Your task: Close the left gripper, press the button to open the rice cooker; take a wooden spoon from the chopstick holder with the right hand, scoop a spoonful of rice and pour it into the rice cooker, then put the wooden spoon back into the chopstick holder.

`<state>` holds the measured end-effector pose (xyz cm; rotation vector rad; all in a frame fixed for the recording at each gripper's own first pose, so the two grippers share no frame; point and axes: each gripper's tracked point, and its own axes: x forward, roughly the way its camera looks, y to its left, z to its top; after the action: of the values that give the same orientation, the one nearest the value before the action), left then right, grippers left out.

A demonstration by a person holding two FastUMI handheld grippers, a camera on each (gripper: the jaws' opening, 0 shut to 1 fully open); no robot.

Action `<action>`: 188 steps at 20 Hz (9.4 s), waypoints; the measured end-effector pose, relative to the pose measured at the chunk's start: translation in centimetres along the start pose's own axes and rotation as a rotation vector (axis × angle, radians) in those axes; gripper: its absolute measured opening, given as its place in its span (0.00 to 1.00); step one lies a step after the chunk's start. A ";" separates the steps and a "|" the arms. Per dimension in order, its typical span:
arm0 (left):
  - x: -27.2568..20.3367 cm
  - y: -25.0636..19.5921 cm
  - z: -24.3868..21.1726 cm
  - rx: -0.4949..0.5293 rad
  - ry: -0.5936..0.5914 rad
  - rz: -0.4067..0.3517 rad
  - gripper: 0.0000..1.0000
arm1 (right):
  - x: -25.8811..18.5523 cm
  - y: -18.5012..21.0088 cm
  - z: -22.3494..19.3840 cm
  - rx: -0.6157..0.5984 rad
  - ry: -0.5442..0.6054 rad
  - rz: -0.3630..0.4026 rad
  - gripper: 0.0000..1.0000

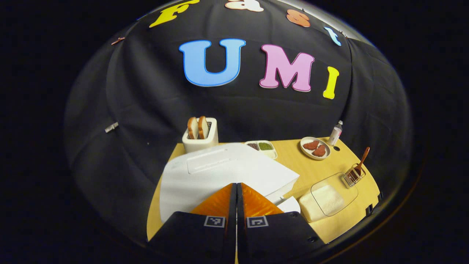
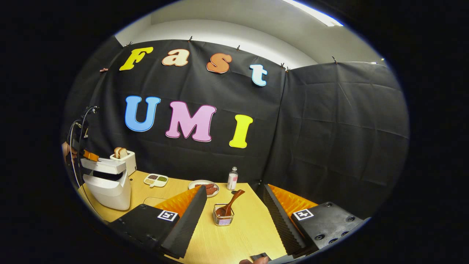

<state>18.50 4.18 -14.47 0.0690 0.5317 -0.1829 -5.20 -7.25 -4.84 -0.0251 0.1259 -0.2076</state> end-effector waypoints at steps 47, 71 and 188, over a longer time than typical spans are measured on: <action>-21.0 -10.8 0.4 -0.104 -0.304 0.332 0.97 | 25.2 0.0 -22.6 0.193 0.348 0.359 0.98; -22.1 -10.7 -2.4 -0.094 -0.224 0.442 0.96 | 28.2 3.0 -24.3 0.317 0.334 0.520 0.14; -22.2 6.8 -11.6 -0.304 -0.223 0.274 0.96 | 13.6 60.2 -2.5 -0.121 0.088 0.878 0.10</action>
<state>-4.77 15.59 -13.05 -0.1728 0.3179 0.1580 19.92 48.83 -11.26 -0.0785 0.2258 0.6764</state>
